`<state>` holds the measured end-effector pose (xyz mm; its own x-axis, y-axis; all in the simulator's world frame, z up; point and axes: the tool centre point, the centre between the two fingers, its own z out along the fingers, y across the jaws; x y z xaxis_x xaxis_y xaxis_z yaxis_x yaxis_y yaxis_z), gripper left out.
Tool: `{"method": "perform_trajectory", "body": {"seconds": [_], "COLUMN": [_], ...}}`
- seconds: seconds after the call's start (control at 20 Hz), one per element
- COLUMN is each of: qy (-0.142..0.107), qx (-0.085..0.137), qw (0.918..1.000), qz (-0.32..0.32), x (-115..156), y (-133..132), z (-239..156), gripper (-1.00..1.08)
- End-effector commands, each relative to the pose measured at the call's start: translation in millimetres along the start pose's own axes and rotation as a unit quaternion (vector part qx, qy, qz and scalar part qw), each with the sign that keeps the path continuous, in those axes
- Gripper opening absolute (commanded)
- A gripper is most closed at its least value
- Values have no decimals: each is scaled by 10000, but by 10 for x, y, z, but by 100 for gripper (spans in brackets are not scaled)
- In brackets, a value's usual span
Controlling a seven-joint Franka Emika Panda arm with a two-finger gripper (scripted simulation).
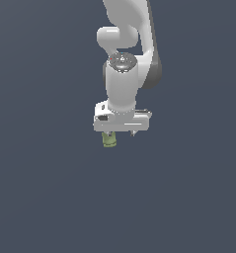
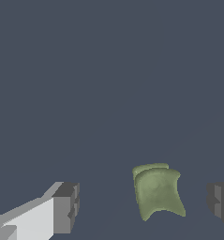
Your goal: Pick up the object and move it to a goal position.
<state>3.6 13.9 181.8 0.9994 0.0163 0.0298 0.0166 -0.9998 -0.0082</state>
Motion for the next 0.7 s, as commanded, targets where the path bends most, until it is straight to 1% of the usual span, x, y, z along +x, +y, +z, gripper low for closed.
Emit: {"method": "perform_trajectory", "body": {"seconds": [0.0,0.15,0.45,0.65], "qy": [0,15,97,101], "qx": [0,-16,-105,-109], "qw": [10000,10000,9996,9996], "qz": [0,38,247,256], "x": [0,6,31,32], "y": [0,62,400,413], "z": [0,-16,-109,-114], "gripper": [100,100,100,100]}}
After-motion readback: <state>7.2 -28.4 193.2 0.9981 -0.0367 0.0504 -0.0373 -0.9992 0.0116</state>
